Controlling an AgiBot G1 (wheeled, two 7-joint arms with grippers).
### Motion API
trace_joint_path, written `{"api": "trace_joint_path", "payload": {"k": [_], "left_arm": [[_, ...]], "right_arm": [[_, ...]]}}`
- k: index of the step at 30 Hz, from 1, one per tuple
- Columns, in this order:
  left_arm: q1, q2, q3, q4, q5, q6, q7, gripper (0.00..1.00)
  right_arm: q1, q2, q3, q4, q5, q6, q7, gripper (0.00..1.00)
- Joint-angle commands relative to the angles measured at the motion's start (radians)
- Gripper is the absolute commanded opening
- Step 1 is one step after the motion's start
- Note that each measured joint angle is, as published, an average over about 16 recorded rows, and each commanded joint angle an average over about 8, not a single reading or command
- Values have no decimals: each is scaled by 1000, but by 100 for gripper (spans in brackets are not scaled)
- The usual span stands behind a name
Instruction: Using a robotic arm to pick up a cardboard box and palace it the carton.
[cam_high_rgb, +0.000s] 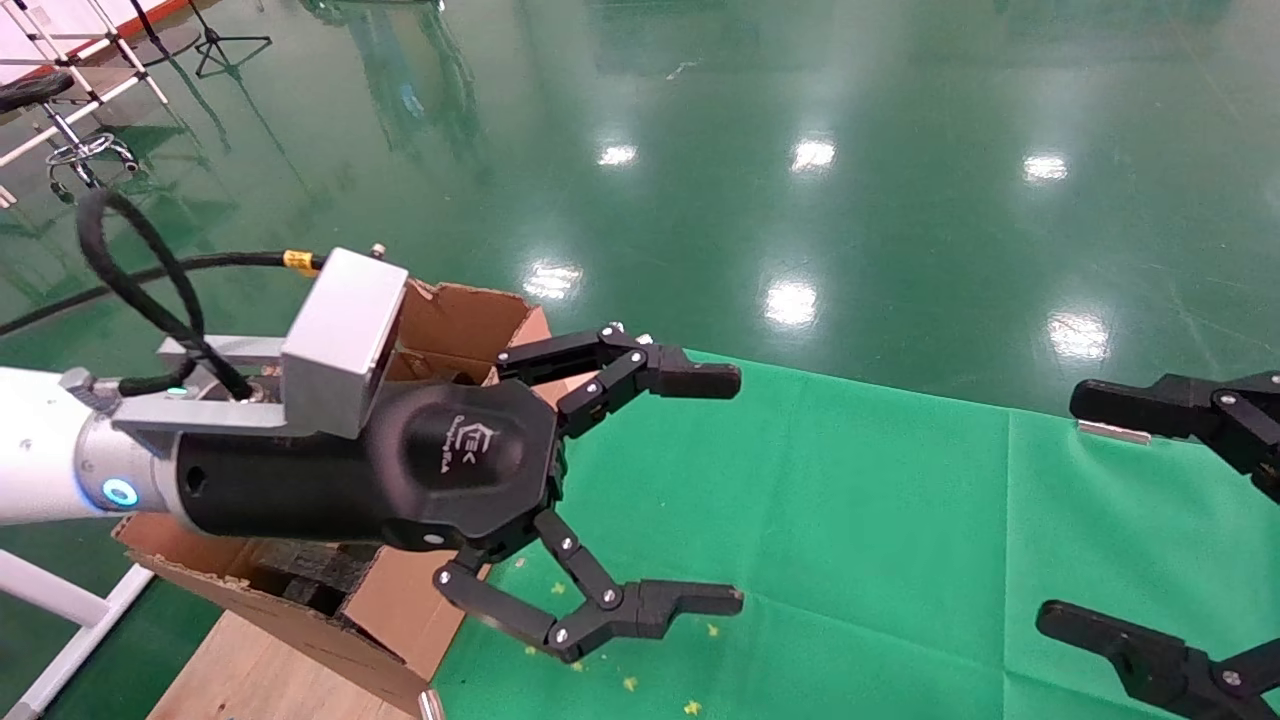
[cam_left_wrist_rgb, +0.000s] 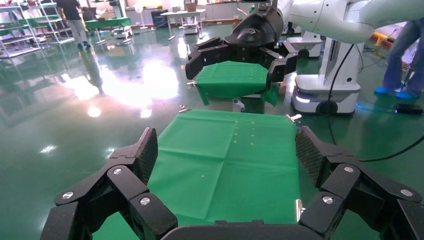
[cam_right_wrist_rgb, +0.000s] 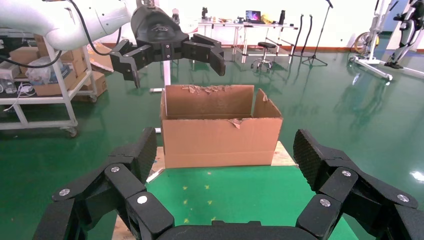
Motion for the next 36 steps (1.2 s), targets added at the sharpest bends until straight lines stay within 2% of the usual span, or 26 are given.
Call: {"api": "trace_joint_path", "payload": {"k": [1, 36], "left_arm": [[-3, 0, 2, 2, 4, -1, -1, 100], [-11, 0, 9, 9, 16, -5, -5, 100]], "right_arm": [[0, 0, 0, 0, 0, 0, 0, 100], [0, 0, 0, 0, 0, 0, 0, 100]]}}
